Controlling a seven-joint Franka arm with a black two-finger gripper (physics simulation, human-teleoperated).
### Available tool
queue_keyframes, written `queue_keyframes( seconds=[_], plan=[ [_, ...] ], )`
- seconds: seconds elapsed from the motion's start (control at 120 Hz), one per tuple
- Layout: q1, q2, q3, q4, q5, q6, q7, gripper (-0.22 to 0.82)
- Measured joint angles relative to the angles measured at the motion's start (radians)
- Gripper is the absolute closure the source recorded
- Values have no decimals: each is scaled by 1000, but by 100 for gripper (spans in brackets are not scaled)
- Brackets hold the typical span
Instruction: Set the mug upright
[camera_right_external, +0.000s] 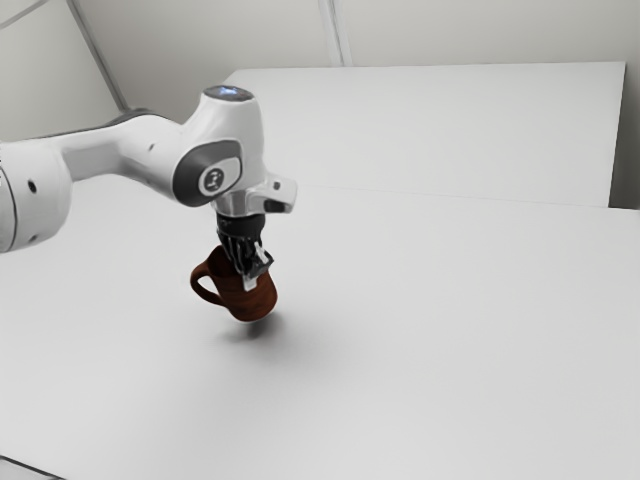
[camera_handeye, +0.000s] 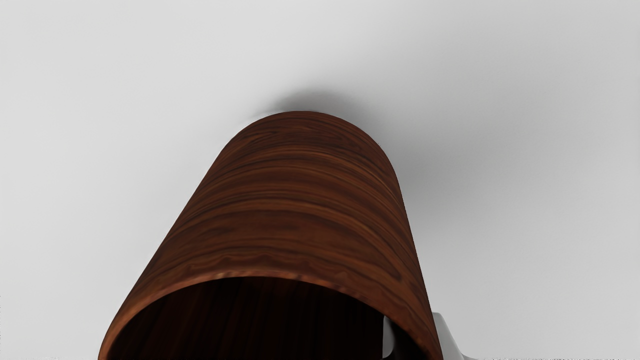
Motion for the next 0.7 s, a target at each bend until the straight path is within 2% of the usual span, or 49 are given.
queue_keyframes(
  seconds=[0.225,0.417,0.567,0.7],
  plan=[
    [-82,72,-22,47,43,-79,-144,78],
    [47,137,-22,98,49,-114,-241,78],
    [22,155,-28,121,48,-122,-297,78],
    [41,164,-29,126,10,-97,-336,79]
  ],
)
